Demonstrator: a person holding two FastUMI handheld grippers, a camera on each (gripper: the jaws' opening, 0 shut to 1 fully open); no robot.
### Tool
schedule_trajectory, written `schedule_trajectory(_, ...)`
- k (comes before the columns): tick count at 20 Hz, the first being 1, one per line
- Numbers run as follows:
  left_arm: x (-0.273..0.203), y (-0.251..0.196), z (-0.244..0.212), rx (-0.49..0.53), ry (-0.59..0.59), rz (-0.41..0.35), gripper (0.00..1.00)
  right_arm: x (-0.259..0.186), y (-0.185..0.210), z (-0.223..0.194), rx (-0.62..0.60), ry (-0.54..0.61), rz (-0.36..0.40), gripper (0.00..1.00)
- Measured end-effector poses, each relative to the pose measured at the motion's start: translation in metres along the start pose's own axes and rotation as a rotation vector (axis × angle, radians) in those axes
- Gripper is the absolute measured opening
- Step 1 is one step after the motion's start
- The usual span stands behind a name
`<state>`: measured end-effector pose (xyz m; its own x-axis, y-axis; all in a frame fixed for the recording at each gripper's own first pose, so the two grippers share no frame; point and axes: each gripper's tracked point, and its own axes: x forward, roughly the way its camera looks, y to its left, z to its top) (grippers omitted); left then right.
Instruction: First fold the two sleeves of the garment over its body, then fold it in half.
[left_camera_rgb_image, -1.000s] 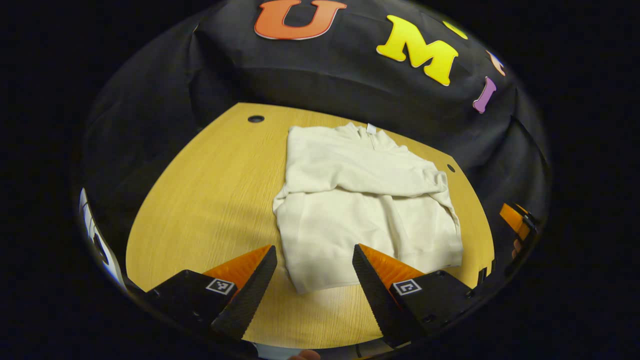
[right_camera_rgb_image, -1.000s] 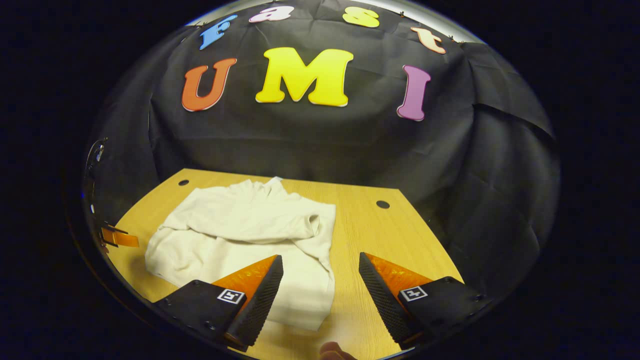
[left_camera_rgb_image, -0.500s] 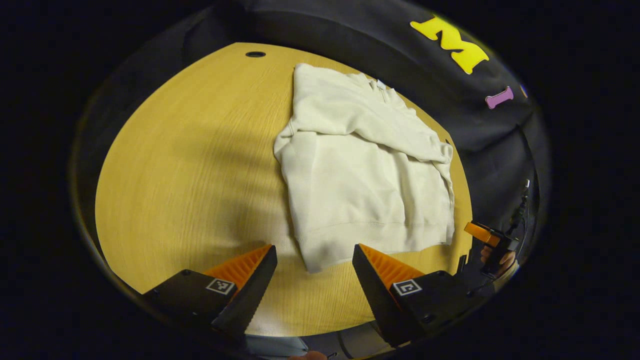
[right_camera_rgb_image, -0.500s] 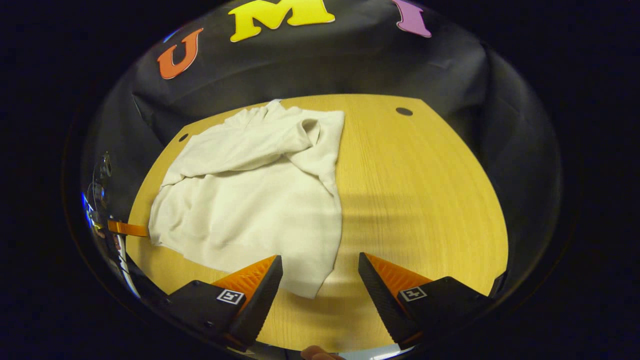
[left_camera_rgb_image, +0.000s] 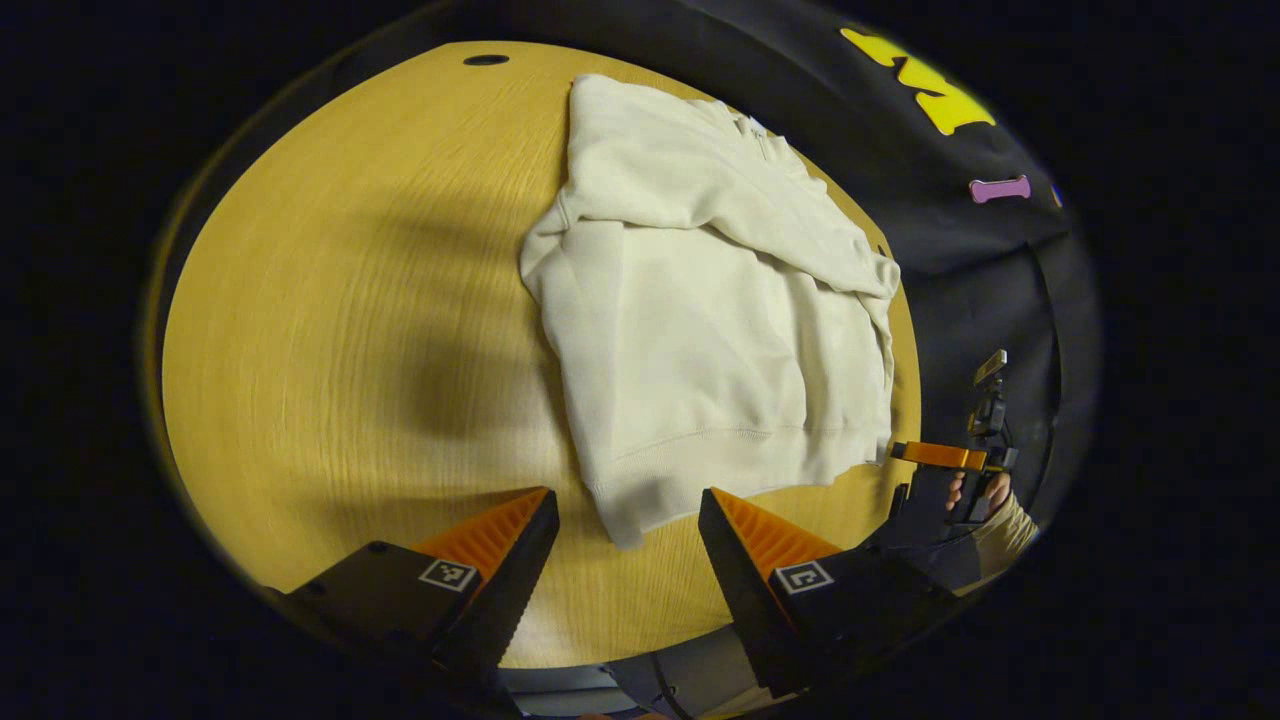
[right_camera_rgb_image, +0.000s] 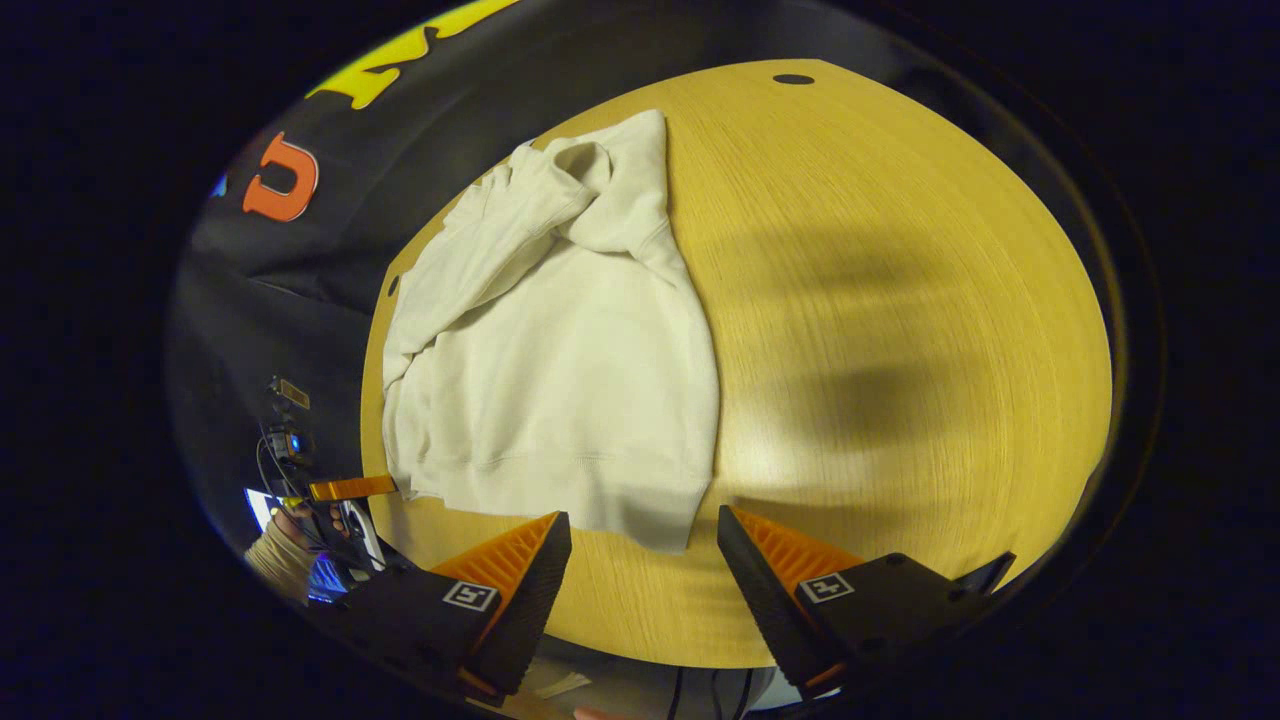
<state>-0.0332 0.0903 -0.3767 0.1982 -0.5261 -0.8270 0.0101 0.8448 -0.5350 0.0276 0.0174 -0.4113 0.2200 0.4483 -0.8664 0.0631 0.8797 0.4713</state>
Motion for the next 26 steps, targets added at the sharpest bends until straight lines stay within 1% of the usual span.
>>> schedule_trajectory(2, 0.0, -0.005, -0.002, -0.051, 0.038, -0.071, 0.88, 0.001, -0.003, 0.002, 0.028, 0.019, 0.033, 0.93)
schedule_trajectory(3, 0.001, -0.006, -0.001, -0.062, 0.048, -0.092, 0.88, 0.001, -0.005, 0.002, 0.023, 0.035, 0.049, 0.93)
schedule_trajectory(4, 0.001, -0.005, 0.0, -0.066, 0.055, -0.106, 0.87, 0.002, -0.008, 0.001, 0.019, 0.053, 0.064, 0.87)
schedule_trajectory(5, 0.002, -0.005, -0.001, -0.062, 0.065, -0.123, 0.87, 0.005, -0.013, 0.001, 0.013, 0.071, 0.069, 0.93)
schedule_trajectory(6, 0.003, -0.005, -0.001, -0.056, 0.071, -0.136, 0.86, 0.007, -0.015, 0.001, 0.01, 0.087, 0.089, 0.93)
schedule_trajectory(7, 0.002, -0.004, 0.0, -0.061, 0.078, -0.146, 0.85, 0.009, -0.012, 0.003, 0.028, 0.105, 0.135, 0.9)
schedule_trajectory(8, 0.002, -0.006, 0.001, -0.068, 0.085, -0.152, 0.83, 0.009, -0.009, -0.001, 0.043, 0.124, 0.163, 0.83)
schedule_trajectory(11, 0.001, -0.005, -0.001, -0.068, 0.097, -0.166, 0.82, 0.014, 0.004, -0.002, 0.058, 0.156, 0.247, 0.83)
schedule_trajectory(13, 0.001, -0.01, 0.001, -0.07, 0.094, -0.182, 0.81, 0.02, 0.009, -0.006, 0.068, 0.181, 0.277, 0.82)
schedule_trajectory(14, 0.004, -0.011, 0.003, -0.081, 0.089, -0.191, 0.8, 0.024, 0.012, -0.01, 0.064, 0.193, 0.293, 0.78)
schedule_trajectory(15, 0.007, -0.012, 0.003, -0.088, 0.084, -0.186, 0.79, 0.025, 0.014, -0.01, 0.064, 0.194, 0.305, 0.7)
schedule_trajectory(16, 0.011, -0.011, 0.003, -0.094, 0.085, -0.167, 0.77, 0.027, 0.016, -0.008, 0.071, 0.19, 0.313, 0.68)
schedule_trajectory(17, 0.013, -0.014, 0.005, -0.1, 0.074, -0.167, 0.75, 0.028, 0.018, -0.007, 0.075, 0.188, 0.321, 0.67)
schedule_trajectory(18, 0.017, -0.017, 0.007, -0.103, 0.07, -0.169, 0.69, 0.031, 0.018, -0.007, 0.079, 0.183, 0.317, 0.67)
schedule_trajectory(19, 0.019, -0.019, 0.008, -0.106, 0.064, -0.167, 0.67, 0.035, 0.014, -0.008, 0.073, 0.179, 0.3, 0.67)
schedule_trajectory(20, 0.019, -0.02, 0.008, -0.102, 0.056, -0.158, 0.66, 0.036, 0.014, -0.007, 0.074, 0.176, 0.296, 0.53)
schedule_trajectory(21, 0.023, -0.017, 0.008, -0.097, 0.053, -0.136, 0.76, 0.036, 0.014, -0.006, 0.076, 0.178, 0.296, 0.44)
schedule_trajectory(22, 0.024, -0.012, 0.007, -0.095, 0.05, -0.102, 0.59, 0.036, 0.012, -0.006, 0.076, 0.175, 0.288, 0.4)
schedule_trajectory(23, 0.025, -0.005, 0.005, -0.104, 0.047, -0.074, 0.43, 0.039, 0.005, -0.006, 0.068, 0.17, 0.259, 0.42)
schedule_trajectory(24, 0.025, -0.005, 0.005, -0.116, 0.045, -0.071, 0.33, 0.038, 0.003, -0.004, 0.072, 0.161, 0.25, 0.28)
schedule_trajectory(25, 0.023, -0.005, 0.005, -0.12, 0.04, -0.072, 0.19, 0.038, 0.004, -0.006, 0.075, 0.16, 0.249, 0.14)
schedule_trajectory(26, 0.023, -0.004, 0.005, -0.123, 0.033, -0.064, 0.19, 0.038, 0.004, -0.006, 0.078, 0.159, 0.247, 0.11)
